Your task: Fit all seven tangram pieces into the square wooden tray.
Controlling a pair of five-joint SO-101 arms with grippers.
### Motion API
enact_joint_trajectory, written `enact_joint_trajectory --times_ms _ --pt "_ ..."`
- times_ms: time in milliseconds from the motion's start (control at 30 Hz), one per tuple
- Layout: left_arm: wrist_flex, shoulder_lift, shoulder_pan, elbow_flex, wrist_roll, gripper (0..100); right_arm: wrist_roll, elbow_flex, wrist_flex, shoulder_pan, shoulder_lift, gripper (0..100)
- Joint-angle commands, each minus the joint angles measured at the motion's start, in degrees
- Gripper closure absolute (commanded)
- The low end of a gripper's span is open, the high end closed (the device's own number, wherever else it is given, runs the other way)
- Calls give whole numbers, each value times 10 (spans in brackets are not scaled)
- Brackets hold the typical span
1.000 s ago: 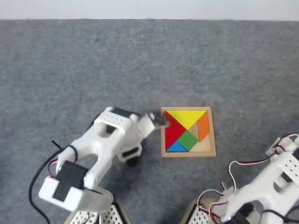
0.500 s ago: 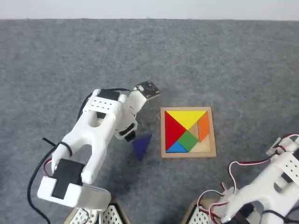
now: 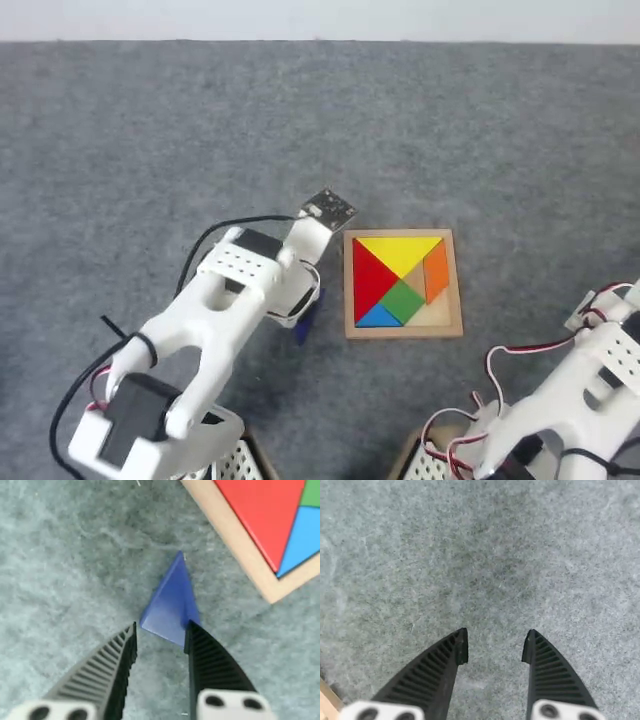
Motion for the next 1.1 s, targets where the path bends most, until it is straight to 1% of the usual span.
enact_joint_trajectory --times_ms 0,200,367,700,767,867,933,1067 --pt "-15 -29 2 7 8 841 9 -16 -5 -7 -2 812" --pt "-32 -29 11 10 9 839 9 -16 -4 -7 -2 812" --pt "-26 -29 42 15 32 754 9 -16 -4 -7 -2 812" --pt "-33 -24 41 25 28 754 9 -16 -4 -7 -2 812" --pt "-45 -1 35 29 25 754 9 -16 -4 -7 -2 812" --pt "-65 59 2 14 8 754 9 -16 -4 -7 -2 812" --pt "-47 83 -14 -13 3 754 9 -16 -4 -7 -2 812" --pt "-47 91 -17 -26 -4 754 9 -16 -4 -7 -2 812"
